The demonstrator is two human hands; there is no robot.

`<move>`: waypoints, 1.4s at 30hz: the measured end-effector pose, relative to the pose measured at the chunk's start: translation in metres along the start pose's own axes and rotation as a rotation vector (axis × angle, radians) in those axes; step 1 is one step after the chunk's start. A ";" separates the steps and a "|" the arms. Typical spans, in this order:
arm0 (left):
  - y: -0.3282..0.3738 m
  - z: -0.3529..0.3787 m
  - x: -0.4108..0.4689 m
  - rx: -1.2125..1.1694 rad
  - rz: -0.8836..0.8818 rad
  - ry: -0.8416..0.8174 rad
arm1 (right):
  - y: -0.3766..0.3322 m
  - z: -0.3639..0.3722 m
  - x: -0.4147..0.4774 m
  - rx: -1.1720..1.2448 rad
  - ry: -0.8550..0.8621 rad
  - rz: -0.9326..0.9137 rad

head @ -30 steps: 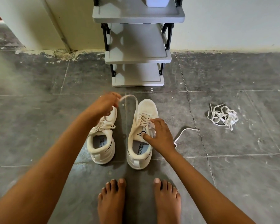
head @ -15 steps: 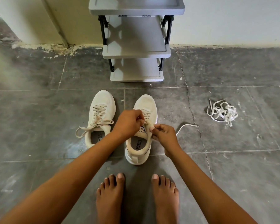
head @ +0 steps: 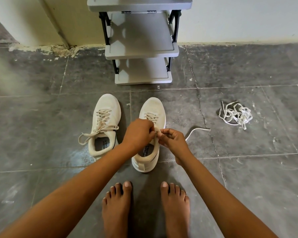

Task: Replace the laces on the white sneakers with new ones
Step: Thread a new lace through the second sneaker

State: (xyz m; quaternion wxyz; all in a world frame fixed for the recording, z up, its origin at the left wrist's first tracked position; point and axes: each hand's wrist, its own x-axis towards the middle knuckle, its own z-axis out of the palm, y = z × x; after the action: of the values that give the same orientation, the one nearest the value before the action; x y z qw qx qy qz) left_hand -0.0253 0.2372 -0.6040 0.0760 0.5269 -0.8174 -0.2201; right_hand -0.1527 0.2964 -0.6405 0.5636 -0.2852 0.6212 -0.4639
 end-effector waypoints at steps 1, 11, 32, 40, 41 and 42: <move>0.001 0.001 0.000 0.003 -0.002 0.004 | 0.000 0.000 0.000 -0.011 -0.004 -0.005; 0.008 -0.001 0.005 -0.042 -0.113 0.012 | 0.001 0.006 -0.003 0.007 0.012 -0.053; 0.011 0.010 -0.003 -0.022 -0.041 0.108 | 0.004 0.007 -0.005 0.184 0.030 0.048; 0.011 0.007 -0.003 0.110 0.079 0.004 | 0.002 0.012 0.004 -0.122 0.165 0.027; 0.008 0.005 -0.005 0.099 0.085 -0.008 | 0.002 0.012 0.005 -0.116 0.172 0.041; 0.002 0.002 -0.007 0.120 0.099 0.006 | 0.001 0.013 0.005 -0.088 0.175 0.053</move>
State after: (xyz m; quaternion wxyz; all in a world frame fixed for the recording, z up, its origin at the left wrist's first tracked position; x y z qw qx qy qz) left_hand -0.0248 0.2444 -0.6043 0.0575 0.4900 -0.8540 -0.1652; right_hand -0.1411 0.2891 -0.6432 0.5061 -0.2515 0.6953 -0.4440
